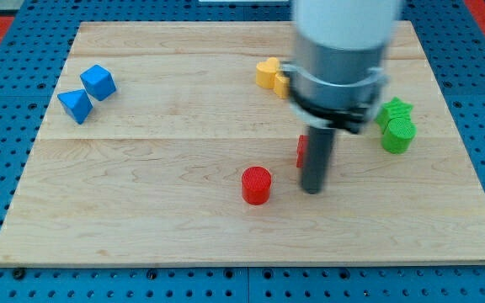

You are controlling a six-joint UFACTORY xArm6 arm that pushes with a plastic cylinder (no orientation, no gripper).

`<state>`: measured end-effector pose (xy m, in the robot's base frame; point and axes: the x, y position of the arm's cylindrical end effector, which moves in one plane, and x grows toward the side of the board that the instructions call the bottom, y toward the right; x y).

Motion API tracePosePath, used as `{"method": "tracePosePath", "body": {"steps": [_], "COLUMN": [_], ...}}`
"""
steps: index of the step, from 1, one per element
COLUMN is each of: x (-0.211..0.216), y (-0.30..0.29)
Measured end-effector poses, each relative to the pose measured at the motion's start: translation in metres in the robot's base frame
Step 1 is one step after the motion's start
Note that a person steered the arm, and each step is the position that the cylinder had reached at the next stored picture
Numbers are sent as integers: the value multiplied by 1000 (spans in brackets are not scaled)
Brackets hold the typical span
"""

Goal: Push the red blocks into the blue blocks

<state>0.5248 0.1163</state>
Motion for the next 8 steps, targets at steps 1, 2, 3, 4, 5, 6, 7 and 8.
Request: {"method": "tracePosePath", "body": {"steps": [1, 2, 3, 4, 5, 6, 7, 8], "x": [-19, -44, -69, -59, -61, -102, -112, -90], "y": [45, -41, -161, -122, -55, -64, -140, -116]}}
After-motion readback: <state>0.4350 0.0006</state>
